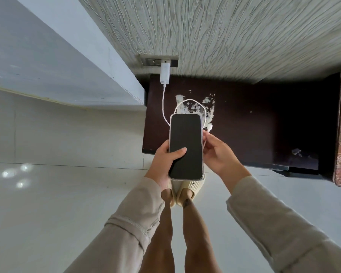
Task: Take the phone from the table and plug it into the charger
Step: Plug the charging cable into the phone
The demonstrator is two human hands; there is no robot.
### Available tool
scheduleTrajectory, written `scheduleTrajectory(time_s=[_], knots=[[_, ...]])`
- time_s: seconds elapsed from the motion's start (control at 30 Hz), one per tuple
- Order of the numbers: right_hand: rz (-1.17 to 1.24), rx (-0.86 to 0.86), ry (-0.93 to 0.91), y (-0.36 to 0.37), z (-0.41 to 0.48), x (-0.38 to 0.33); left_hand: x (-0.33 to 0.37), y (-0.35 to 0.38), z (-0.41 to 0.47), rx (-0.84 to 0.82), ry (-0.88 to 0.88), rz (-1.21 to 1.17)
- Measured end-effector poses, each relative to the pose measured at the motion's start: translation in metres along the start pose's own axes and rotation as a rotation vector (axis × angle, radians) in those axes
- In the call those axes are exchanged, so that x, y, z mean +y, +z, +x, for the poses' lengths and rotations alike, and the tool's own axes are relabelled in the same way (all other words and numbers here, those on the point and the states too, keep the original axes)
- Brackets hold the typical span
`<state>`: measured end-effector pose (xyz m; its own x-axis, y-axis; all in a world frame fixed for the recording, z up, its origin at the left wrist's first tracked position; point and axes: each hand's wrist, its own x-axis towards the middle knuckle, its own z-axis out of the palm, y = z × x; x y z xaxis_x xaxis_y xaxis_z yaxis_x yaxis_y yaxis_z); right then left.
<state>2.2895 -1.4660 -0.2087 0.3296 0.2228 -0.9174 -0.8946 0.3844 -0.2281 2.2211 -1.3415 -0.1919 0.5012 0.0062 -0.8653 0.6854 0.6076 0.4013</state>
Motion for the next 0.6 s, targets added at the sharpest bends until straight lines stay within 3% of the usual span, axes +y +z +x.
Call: scheduleTrajectory(time_s=[0.27, 0.6], knots=[[-0.698, 0.045, -0.233, -0.022, -0.030, 0.013, 0.011, -0.005, 0.014, 0.265, 0.022, -0.429], [-0.911, -0.167, -0.248, -0.006, -0.048, 0.026, 0.017, -0.010, 0.016, 0.353, -0.086, -0.657]])
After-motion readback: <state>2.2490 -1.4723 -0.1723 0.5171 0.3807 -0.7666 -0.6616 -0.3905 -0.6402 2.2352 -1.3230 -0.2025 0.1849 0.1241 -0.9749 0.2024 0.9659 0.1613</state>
